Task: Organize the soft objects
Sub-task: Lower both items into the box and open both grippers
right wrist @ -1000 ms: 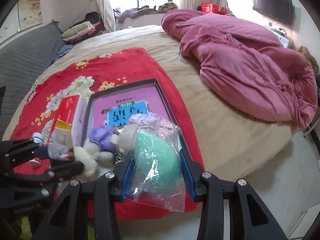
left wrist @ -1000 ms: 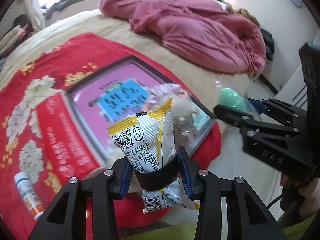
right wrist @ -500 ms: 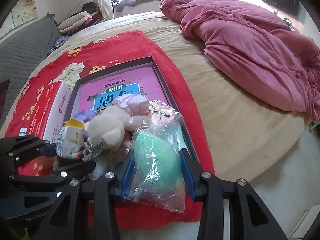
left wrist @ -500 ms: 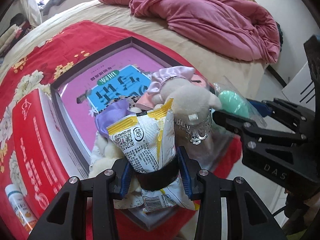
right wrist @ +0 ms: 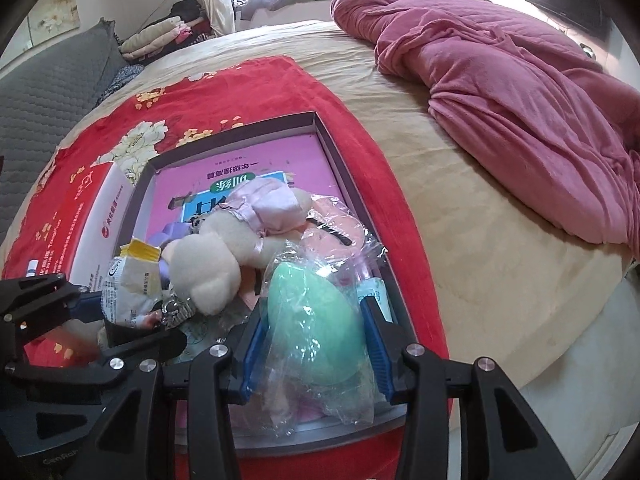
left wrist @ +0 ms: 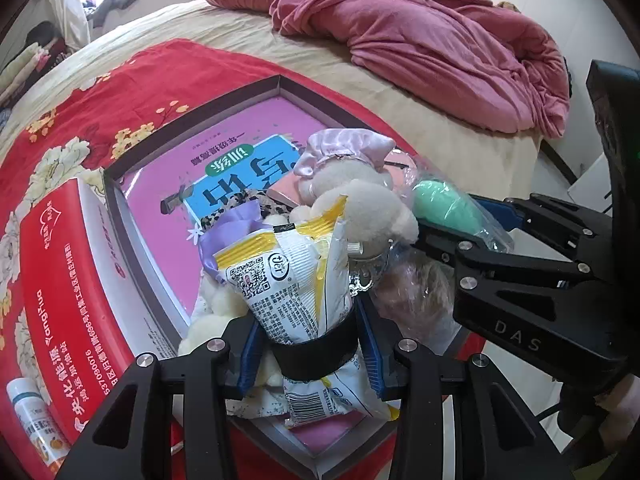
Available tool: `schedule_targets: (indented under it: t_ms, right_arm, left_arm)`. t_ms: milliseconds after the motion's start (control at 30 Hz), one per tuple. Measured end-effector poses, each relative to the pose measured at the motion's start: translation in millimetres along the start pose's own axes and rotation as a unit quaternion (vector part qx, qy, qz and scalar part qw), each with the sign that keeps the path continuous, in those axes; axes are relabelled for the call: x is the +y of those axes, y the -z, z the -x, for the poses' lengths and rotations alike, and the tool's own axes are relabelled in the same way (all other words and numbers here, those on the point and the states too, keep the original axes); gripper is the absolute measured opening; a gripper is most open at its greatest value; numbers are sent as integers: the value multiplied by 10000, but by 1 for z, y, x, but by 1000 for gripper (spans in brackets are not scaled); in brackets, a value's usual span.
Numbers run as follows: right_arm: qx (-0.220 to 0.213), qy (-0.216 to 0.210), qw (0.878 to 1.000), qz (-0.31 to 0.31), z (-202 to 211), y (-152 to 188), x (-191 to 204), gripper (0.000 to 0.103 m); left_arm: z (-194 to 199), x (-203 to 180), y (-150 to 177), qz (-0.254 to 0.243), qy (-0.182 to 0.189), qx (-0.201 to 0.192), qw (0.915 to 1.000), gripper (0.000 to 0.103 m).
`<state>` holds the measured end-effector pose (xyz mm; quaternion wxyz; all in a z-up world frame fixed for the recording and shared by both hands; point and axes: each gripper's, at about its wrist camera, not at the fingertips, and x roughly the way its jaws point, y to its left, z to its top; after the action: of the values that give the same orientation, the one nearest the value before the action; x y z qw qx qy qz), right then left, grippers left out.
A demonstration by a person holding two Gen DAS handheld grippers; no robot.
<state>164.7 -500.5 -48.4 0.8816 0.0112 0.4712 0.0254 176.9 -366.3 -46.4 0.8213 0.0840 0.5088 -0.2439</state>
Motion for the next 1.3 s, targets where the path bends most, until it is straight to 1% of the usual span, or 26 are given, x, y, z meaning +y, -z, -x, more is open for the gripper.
schedule_targets:
  t_ms: [200,300,367,500,567,700,867,933,1067,1133,1300]
  right_arm:
    - [-16,59,9999,108,2,1,4,47]
    - [-29,43,9999,145,3,2,7,54]
    - [-26,93,9998,174,5,3,8,56]
    - [-58,206,9996,174,10,4,6,61]
    - [-103,215,9996,159,15,4,4,61]
    - [-221,198,9995,58,26,5,-2,68]
    - [-286,205,9994,-14,34,6,-7,69]
    - [-328,216,9992,-51,38,6,-9,69]
    - [-395,115,9990,-182,44,5,-12,69]
    - [-420,106,9989,-201,46,5,-13,69]
    - [-489,104,9984,-253,52,4,-13,69]
  left_arm:
    - [1,0,1,21,21,-29,10000,44]
    - [2,-1,1,10,-5,-6,10000,44]
    - [3,0,1,34,12,-18,10000,45]
    - [5,0,2,49,89,-13,9999,51]
    - [6,1,2,82,143,-24,9999,55]
    - [10,1,4,76,188,-45,9998,61]
    - [13,-4,8,-34,169,-56,9998,66]
    - [15,-4,10,-45,180,-65,9998,71]
    - [17,-4,11,-49,217,-59,9997,72]
    - [21,-2,13,-1,247,-125,9996,76]
    - [29,2,17,12,222,-177,9996,76]
